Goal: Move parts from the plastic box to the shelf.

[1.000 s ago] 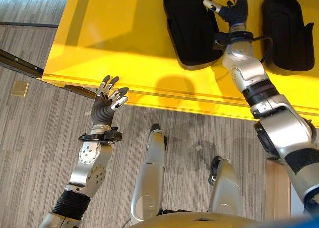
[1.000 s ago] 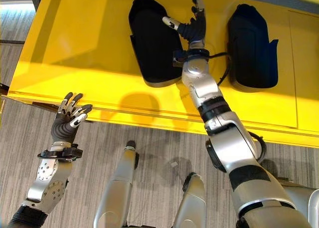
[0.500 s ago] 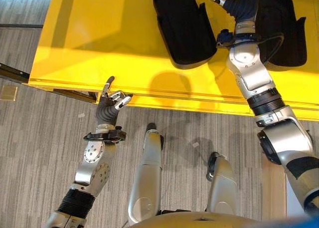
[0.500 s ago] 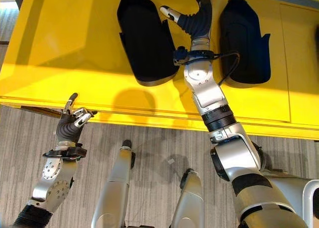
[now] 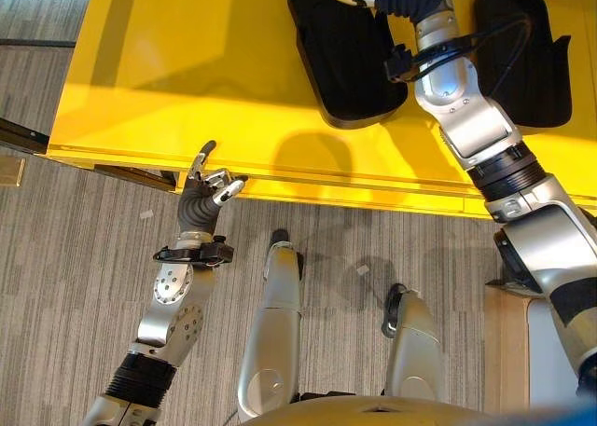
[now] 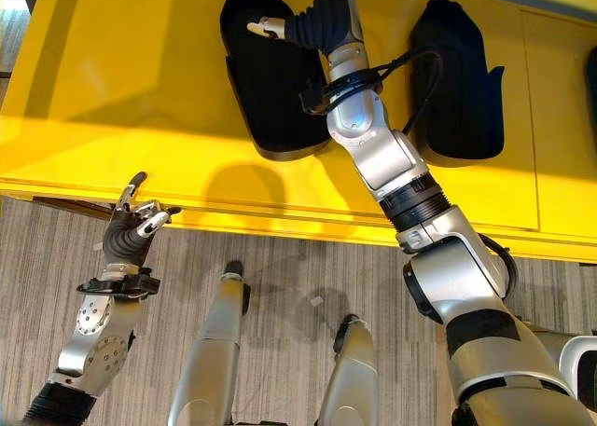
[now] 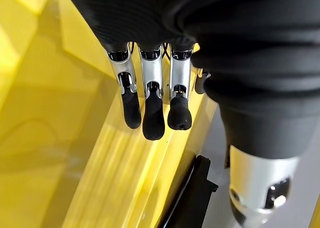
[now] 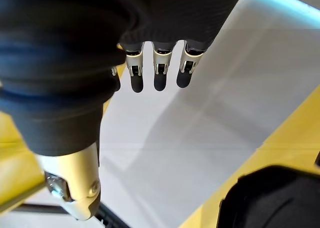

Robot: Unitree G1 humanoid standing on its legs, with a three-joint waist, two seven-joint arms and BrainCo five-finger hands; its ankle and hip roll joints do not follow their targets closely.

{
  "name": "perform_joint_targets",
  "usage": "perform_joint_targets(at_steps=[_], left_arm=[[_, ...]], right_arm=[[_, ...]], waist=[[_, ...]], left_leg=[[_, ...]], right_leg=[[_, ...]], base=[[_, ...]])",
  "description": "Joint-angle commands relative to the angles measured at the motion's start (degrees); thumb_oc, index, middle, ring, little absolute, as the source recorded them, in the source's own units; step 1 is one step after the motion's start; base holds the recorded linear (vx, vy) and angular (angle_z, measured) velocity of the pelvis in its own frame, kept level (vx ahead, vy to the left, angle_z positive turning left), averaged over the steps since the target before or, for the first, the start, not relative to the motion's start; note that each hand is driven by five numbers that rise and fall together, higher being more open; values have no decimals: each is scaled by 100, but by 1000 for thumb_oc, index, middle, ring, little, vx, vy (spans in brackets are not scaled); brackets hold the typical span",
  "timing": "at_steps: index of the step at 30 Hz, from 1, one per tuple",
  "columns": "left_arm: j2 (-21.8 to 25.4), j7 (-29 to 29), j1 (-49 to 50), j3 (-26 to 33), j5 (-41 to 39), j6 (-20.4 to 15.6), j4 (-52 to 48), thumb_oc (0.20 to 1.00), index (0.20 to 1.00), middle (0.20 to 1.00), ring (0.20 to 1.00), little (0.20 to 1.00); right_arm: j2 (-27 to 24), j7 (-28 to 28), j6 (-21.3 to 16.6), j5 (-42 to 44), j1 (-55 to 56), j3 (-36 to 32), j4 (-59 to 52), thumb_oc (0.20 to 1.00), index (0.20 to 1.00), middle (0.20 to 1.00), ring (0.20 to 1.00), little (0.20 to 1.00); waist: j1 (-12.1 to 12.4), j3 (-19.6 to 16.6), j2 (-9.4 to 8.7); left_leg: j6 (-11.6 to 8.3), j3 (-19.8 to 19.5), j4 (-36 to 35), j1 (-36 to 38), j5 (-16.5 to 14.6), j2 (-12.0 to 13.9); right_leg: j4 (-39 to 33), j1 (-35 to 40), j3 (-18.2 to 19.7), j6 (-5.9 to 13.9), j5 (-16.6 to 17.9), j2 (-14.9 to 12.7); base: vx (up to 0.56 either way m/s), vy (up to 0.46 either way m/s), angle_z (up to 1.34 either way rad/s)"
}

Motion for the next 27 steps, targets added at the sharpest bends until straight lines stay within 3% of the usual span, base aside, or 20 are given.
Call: perform_joint_targets(at_steps=[1,16,27], left_arm=[[-32,-76,62,-57,68,-34,-7,1000,1000,1000,1000,1000],[13,-138,4,-74,18,-80,-42,1000,1000,1000,1000,1000],[118,-178,107,-40,-87,-62,-95,1000,1000,1000,1000,1000]], right_arm=[[-137,86,-172,69,-399,57,188,1000,1000,1000,1000,1000],[172,485,-234,314,-394,456,306,1000,1000,1000,1000,1000],[726,845,-358,1274,-349,684,590,1000,1000,1000,1000,1000]], waist=[[143,-243,-24],[176,-233,-59],[253,-236,-84]], left_leg=[[4,79,90,16,-14,413],[-10,100,5,39,57,423],[-30,101,-124,115,130,430]], right_leg=[[478,-584,78,-420,641,227],[404,-586,73,-424,705,240],[284,-485,49,-420,768,219]], base=[[0,0,0],[0,0,0],[-2,-2,-1]])
